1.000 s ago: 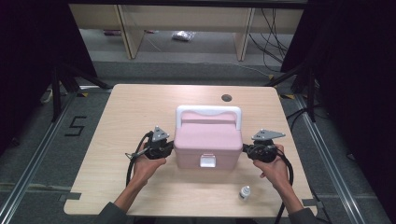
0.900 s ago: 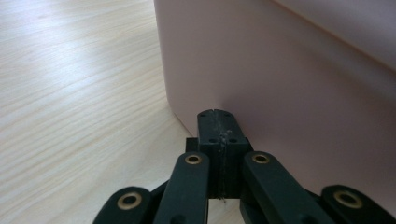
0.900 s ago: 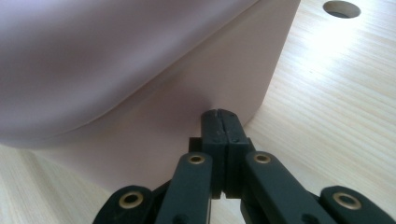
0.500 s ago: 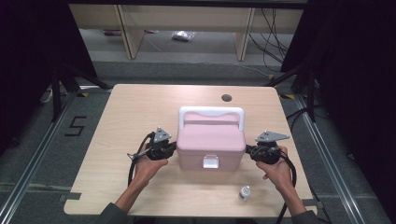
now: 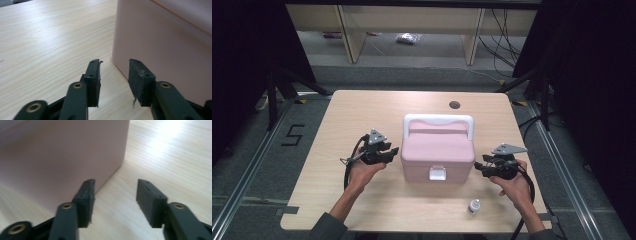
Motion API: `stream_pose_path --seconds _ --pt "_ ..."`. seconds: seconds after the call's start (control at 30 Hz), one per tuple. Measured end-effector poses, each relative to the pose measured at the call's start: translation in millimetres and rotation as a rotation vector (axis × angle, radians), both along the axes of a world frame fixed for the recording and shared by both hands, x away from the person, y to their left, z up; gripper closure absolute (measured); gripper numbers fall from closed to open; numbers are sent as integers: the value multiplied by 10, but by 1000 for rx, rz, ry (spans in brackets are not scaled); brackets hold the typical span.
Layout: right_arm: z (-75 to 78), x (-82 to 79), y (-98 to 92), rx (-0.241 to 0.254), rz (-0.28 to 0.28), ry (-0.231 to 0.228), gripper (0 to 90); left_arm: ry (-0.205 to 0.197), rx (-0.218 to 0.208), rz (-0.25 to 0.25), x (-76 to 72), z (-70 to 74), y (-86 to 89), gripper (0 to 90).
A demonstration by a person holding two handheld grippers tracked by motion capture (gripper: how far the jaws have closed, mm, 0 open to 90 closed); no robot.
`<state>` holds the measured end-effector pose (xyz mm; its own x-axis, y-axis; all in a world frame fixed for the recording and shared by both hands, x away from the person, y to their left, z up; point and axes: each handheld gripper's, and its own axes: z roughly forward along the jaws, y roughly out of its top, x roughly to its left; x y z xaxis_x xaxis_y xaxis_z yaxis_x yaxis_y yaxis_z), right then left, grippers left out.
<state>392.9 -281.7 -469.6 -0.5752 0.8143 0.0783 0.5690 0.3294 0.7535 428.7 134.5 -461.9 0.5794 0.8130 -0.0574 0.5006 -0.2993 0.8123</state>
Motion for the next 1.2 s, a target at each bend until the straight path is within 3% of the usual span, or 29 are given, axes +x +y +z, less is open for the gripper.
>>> stream_pose_path --seconds 0.13,0.17,0.23,0.27,0.3,0.37,0.43,0.57,0.63,0.67,0.87,1.07,1.2 --pt "-65 -15 -60 16 22 15 385 39 -29 24 81 91 30 444" --pt "-69 -45 -56 17 -5 30 370 37 -41 39 101 112 36 420" --pt "-83 -39 -87 6 -1 24 348 43 -36 56 143 178 67 375" --pt "-90 -58 -78 37 -25 36 336 53 -45 50 159 214 87 363" --pt "-78 -43 -124 11 -13 22 314 64 -46 39 176 252 109 336" --pt "-94 -38 -125 23 -26 30 302 93 -50 5 210 340 155 321" --pt "-127 -27 -115 38 -28 35 300 91 -41 -3 235 449 203 311" --pt "-125 -30 -109 28 -28 44 300 88 -61 -37 261 644 219 285" --pt "-129 -36 -106 39 -27 40 300 99 -41 -85 265 751 203 267" --pt "-115 -48 -118 14 -27 23 300 95 -28 -103 263 828 182 249" --pt "-130 -48 -118 25 -18 25 298 69 -22 -151 231 1048 125 241" --pt "-143 -53 -102 48 -46 55 297 68 23 -196 235 1138 46 222" --pt "-152 -49 -102 37 -38 63 295 63 40 -226 246 1188 -32 222"
